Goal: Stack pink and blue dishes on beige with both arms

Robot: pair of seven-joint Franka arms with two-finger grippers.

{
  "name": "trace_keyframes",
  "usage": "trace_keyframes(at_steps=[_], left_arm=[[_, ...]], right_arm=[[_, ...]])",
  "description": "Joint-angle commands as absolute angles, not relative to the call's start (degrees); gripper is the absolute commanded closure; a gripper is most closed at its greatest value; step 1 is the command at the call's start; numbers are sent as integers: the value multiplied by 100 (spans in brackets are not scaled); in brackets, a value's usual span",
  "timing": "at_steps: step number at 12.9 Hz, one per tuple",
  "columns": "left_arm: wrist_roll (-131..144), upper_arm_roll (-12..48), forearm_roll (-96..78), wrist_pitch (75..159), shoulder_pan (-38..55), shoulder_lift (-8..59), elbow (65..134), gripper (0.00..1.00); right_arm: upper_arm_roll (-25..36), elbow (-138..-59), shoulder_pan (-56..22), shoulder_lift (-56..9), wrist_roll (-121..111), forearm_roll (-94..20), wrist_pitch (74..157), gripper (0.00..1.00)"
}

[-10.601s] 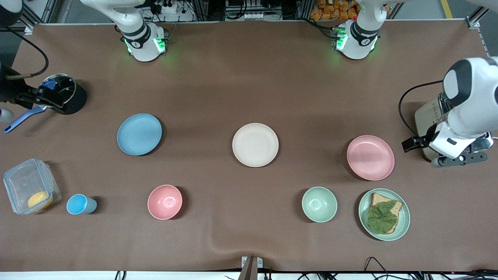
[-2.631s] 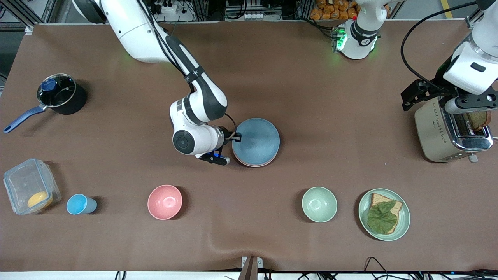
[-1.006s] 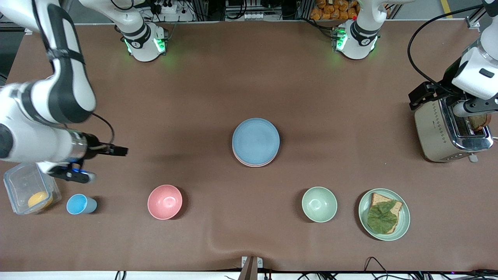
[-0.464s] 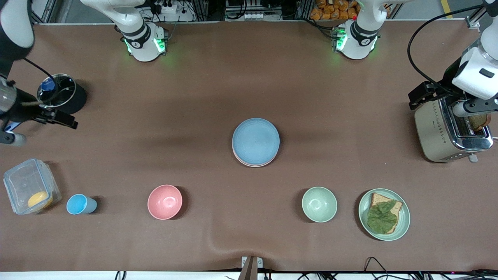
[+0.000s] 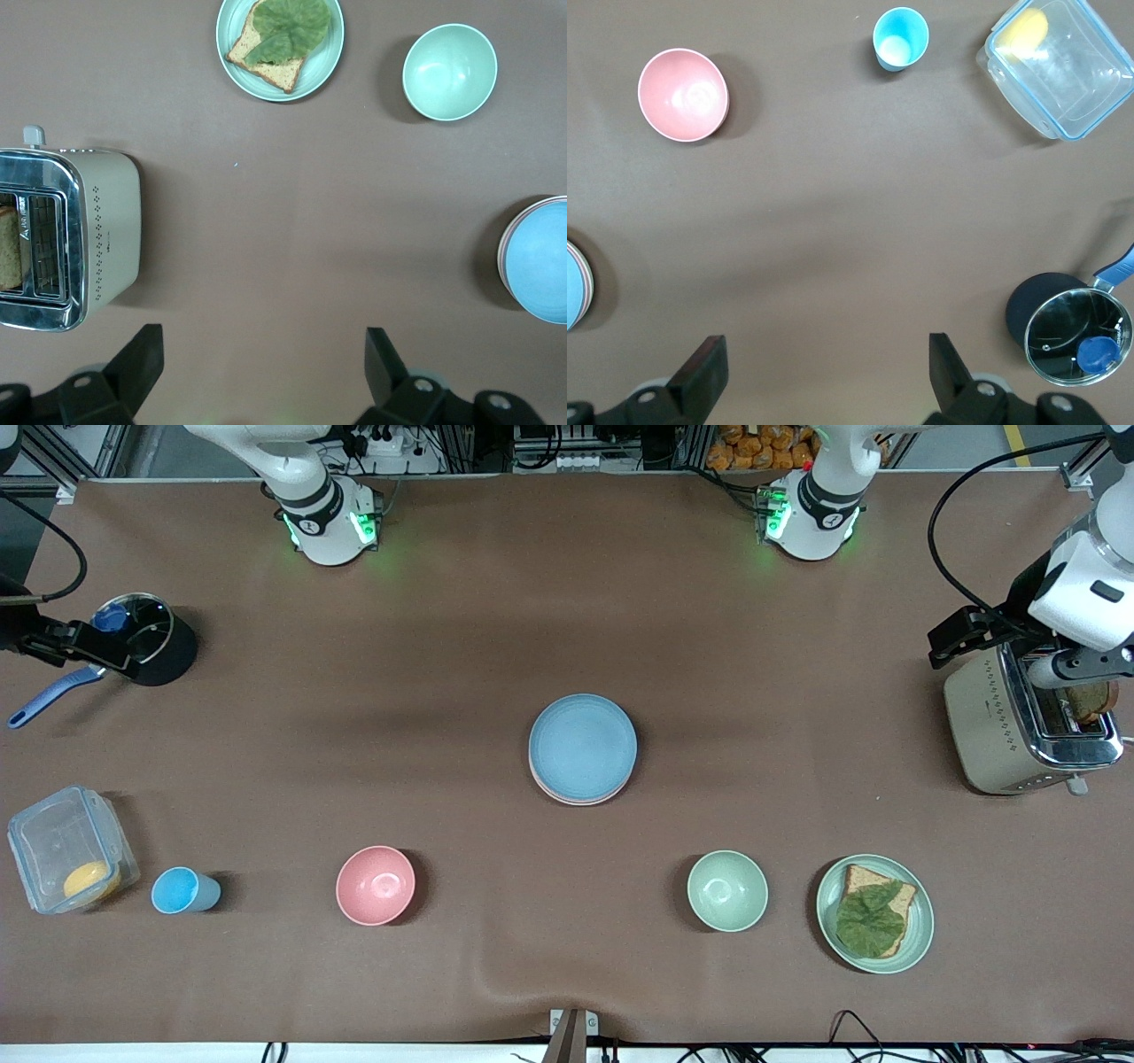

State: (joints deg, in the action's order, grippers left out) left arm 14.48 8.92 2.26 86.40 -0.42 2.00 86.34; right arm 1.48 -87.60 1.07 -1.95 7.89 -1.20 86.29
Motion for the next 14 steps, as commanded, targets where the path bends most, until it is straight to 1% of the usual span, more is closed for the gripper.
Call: trace_keyframes(at_steps=[1,7,10,14], left_arm=[[1318,923,88,8447,-114,97,8622,0],[1327,782,-211,8244,-114,97,8613,0],[1249,774,-211,8052,-97,149,8368,0],[1143,694,-202,7998,-79,149,8332,0]], right_arm=[[-44,-8763,334,-176,721,-105,8657,0],[-44,-8657,237,-237,791,-88,8657,0],[-44,-8657,229,-237,800,-88,8657,0],[-44,-8657,229,-237,800,-97,8657,0]])
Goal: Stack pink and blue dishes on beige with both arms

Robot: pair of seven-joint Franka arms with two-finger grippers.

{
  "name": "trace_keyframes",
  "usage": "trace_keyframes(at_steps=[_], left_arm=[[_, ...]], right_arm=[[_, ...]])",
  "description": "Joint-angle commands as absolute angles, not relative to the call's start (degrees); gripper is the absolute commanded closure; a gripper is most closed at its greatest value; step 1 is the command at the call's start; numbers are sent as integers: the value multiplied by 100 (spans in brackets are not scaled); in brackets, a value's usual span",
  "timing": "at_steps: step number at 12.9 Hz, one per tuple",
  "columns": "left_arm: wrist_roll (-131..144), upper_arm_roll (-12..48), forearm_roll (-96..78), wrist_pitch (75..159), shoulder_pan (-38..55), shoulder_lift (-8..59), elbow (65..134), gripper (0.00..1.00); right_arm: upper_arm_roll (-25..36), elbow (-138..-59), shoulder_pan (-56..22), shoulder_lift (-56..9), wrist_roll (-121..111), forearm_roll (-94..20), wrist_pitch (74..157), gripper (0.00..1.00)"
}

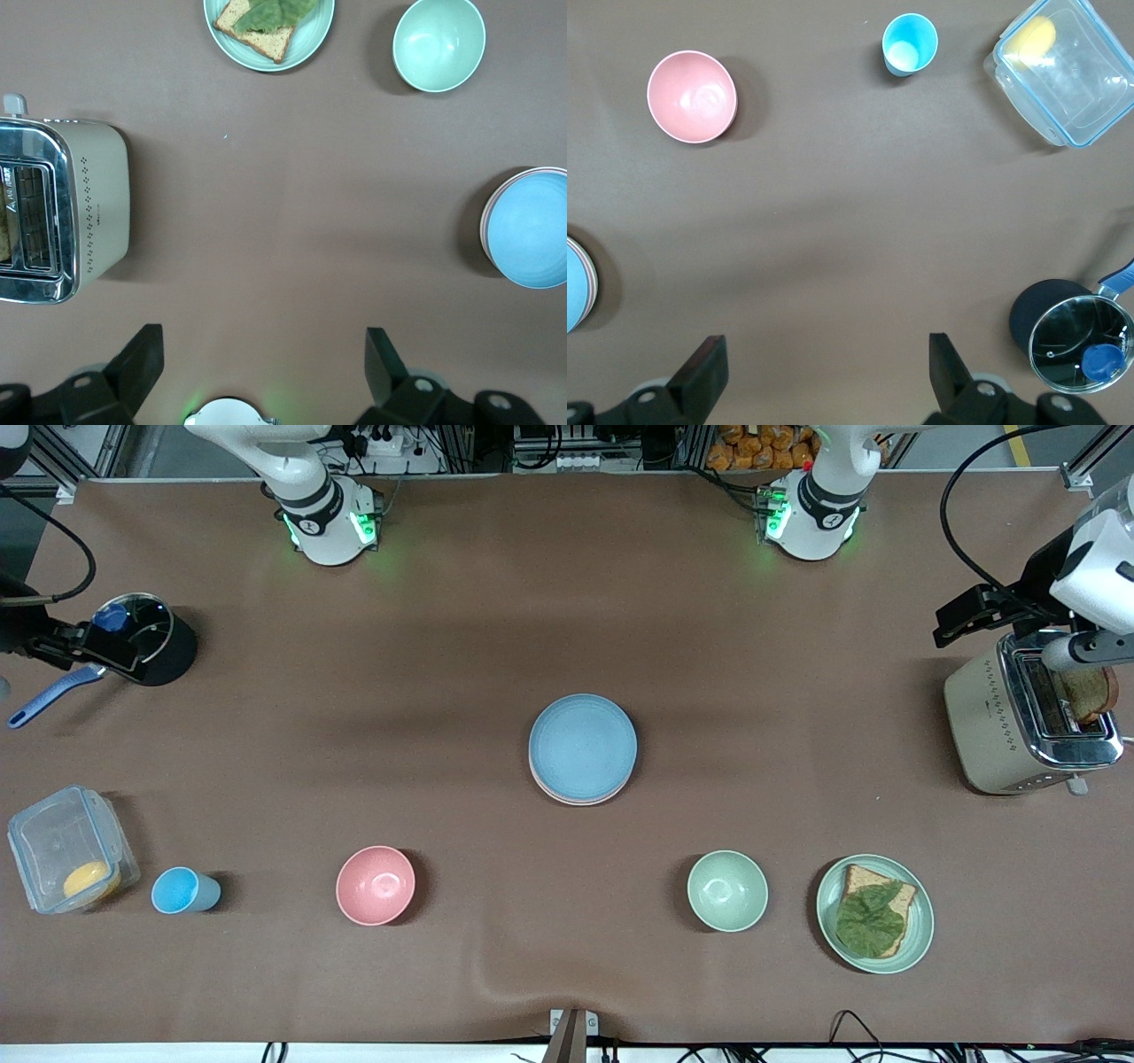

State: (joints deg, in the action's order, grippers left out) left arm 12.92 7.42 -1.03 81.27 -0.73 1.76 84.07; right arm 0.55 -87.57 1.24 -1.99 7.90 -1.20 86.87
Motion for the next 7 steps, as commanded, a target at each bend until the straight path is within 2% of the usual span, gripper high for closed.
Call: trace_keyframes(at_steps=[1,7], left_arm=[[1073,694,-124,7998,-79,149,8332,0],[1055,712,-9,7998,-62,158,8332,0]], right_arm=[[-44,-8657,229,-237,809,-97,8657,0],[-44,-8657,237,-237,809,-97,8657,0]])
